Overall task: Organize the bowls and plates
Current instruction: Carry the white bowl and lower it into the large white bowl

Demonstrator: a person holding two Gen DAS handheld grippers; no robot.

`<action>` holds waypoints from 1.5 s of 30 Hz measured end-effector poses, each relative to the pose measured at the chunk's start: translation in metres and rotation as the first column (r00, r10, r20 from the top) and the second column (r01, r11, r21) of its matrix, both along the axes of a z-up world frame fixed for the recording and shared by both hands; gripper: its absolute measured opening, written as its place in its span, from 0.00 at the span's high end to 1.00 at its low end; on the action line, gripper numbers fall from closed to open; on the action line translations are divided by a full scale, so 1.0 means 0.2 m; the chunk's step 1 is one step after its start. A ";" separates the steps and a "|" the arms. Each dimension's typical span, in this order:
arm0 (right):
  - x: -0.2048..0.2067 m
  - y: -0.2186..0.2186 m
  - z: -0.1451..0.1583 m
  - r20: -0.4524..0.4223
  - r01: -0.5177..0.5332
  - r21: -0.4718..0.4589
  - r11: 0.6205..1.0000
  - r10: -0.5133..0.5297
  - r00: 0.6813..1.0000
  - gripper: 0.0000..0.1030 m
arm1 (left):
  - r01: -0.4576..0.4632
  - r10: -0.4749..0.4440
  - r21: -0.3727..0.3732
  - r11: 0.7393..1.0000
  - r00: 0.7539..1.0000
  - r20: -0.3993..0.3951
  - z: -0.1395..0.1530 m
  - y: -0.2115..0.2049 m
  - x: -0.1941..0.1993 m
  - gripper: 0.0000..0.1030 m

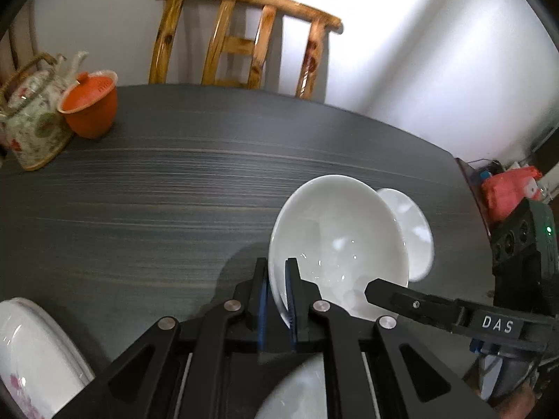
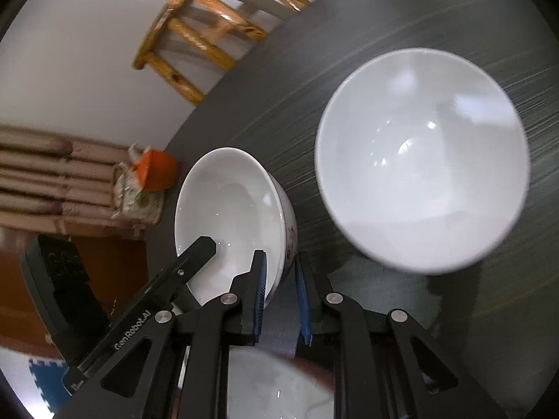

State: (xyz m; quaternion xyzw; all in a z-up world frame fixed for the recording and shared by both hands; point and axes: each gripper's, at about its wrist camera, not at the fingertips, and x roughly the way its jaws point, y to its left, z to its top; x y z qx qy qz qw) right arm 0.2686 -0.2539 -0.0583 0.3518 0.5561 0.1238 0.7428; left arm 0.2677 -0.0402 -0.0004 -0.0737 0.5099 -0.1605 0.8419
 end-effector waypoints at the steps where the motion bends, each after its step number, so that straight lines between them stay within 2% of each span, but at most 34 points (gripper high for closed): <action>1: -0.03 0.00 0.02 0.014 -0.007 0.003 1.000 0.007 1.000 0.84 | 0.000 0.000 -0.002 1.000 1.000 0.008 0.02 0.00 -0.03 0.91; 5: -0.17 0.00 0.14 0.058 -0.054 0.022 0.998 0.053 0.997 0.84 | 0.006 -0.005 -0.027 1.000 1.000 0.024 0.11 0.01 -0.21 0.91; 8: -0.29 0.00 0.19 0.070 -0.089 0.018 0.996 0.087 0.994 0.84 | 0.017 -0.017 -0.024 1.000 1.000 0.018 0.10 0.00 -0.34 0.91; 13: -0.50 -0.01 0.17 0.049 -0.121 0.026 0.992 0.120 0.992 0.84 | 0.020 -0.020 -0.024 1.000 1.000 -0.004 0.03 0.00 -0.51 0.91; 18: -0.62 -0.01 0.10 0.022 -0.129 0.026 0.991 0.129 0.991 0.84 | 0.011 -0.012 -0.007 1.000 0.999 -0.035 -0.07 -0.01 -0.60 0.91; 29: -0.68 0.05 0.03 -0.005 -0.139 -0.019 0.990 0.139 0.990 0.84 | 0.011 -0.009 0.046 0.999 0.999 -0.040 -0.19 -0.03 -0.65 0.91; 45: -0.66 0.10 0.05 0.011 -0.154 -0.076 0.985 0.155 0.988 0.82 | 0.024 -0.024 0.146 0.989 1.000 -0.006 -0.21 -0.04 -0.67 0.88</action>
